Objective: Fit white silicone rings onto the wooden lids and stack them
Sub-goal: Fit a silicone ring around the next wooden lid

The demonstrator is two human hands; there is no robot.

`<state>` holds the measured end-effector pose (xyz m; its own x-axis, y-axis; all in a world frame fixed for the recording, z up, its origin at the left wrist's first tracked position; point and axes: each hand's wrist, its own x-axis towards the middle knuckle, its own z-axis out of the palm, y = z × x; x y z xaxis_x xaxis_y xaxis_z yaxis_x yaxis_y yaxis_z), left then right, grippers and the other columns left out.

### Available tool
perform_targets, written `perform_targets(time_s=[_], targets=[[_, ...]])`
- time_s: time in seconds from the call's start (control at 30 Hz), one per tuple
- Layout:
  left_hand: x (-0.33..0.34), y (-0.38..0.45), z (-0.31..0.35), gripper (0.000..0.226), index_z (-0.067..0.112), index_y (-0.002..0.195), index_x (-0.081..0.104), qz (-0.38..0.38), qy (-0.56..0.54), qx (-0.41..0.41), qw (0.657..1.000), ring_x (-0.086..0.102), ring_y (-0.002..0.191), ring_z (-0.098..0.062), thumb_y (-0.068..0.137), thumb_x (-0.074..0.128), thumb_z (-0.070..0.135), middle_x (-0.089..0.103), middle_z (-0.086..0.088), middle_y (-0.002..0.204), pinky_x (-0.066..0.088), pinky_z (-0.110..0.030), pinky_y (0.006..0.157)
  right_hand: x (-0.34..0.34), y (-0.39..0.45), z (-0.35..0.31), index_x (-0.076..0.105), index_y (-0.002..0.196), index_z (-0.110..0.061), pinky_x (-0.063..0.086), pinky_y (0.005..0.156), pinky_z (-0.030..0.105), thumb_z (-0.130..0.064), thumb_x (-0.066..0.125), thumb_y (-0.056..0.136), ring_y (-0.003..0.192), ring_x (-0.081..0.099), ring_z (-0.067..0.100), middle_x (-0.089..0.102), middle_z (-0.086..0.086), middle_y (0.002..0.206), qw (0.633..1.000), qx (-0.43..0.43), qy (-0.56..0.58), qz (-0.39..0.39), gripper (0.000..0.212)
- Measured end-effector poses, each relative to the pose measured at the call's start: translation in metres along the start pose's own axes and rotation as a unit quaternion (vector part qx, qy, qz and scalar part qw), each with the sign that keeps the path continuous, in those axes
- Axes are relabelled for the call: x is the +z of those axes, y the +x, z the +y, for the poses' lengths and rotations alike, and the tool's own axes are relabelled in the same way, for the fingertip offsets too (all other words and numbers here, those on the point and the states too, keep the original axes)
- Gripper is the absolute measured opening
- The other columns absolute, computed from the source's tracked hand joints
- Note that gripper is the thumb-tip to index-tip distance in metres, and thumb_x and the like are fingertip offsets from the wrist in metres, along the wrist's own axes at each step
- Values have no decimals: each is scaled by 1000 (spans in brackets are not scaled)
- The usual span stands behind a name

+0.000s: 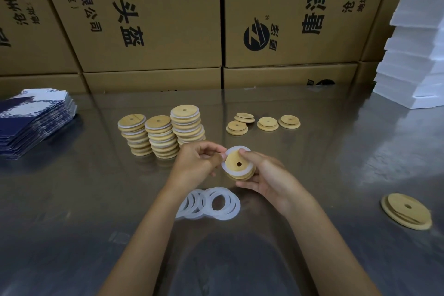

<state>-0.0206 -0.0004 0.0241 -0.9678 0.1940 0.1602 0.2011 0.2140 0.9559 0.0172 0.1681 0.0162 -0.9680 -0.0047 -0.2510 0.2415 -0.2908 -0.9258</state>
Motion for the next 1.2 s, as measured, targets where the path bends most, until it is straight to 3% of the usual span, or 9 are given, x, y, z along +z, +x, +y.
perform_targets(time_s=[0.17, 0.33, 0.5, 0.77, 0.97, 1.1, 1.2], targets=[[0, 0, 0, 18, 12, 100, 72, -23, -17, -8, 1000, 63, 62, -8, 86, 69, 1, 73, -5, 79, 53, -23, 54, 3, -1, 1, 70, 116, -9, 62, 74, 30, -27, 63, 99, 104, 71, 26, 73, 14, 113, 999, -17, 30, 16, 26], [5, 0, -1, 24, 17, 107, 70, -25, -30, -4, 999, 64, 64, -11, 87, 68, 3, 70, -9, 78, 54, -26, 55, 5, -1, 2, 70, 117, -13, 59, 74, 28, -30, 60, 101, 100, 71, 21, 73, 10, 112, 998, -34, 42, 26, 26], [6, 1, -1, 24, 16, 102, 71, 14, -49, -3, 999, 63, 60, -11, 87, 65, -1, 69, -6, 76, 53, -24, 54, 6, 1, 7, 70, 120, -20, 51, 78, 27, -32, 57, 101, 96, 70, 15, 75, 1, 107, 996, -47, 65, 25, 26], [13, 1, 1, 20, 11, 103, 67, 4, -58, -9, 998, 62, 59, -12, 86, 69, 1, 69, -10, 78, 54, -26, 55, 7, 5, 8, 64, 126, -10, 57, 85, 26, -25, 51, 104, 102, 72, 20, 72, 14, 122, 980, -56, 193, -1, 29], [19, -3, 1, 13, 13, 96, 66, 57, -75, -32, 995, 64, 55, -13, 85, 72, 10, 69, -2, 69, 56, -24, 57, 8, 6, 9, 64, 122, -2, 58, 86, 29, -16, 55, 102, 98, 72, 19, 74, 15, 113, 978, -65, 198, 14, 26], [25, -3, 0, 13, 9, 98, 64, 58, -73, -90, 992, 66, 59, -14, 89, 68, 18, 69, -9, 81, 61, -35, 63, 11, 5, 11, 62, 105, -2, 59, 82, 30, -2, 59, 96, 93, 72, 22, 74, 17, 103, 974, -55, 221, 20, 10], [25, -4, 2, 11, 8, 101, 65, 53, -80, -88, 991, 70, 67, -18, 91, 64, 13, 71, -12, 88, 61, -34, 65, 12, 4, 10, 59, 102, -3, 57, 74, 28, 3, 58, 92, 85, 71, 21, 73, 15, 95, 979, -63, 194, 25, 12]])
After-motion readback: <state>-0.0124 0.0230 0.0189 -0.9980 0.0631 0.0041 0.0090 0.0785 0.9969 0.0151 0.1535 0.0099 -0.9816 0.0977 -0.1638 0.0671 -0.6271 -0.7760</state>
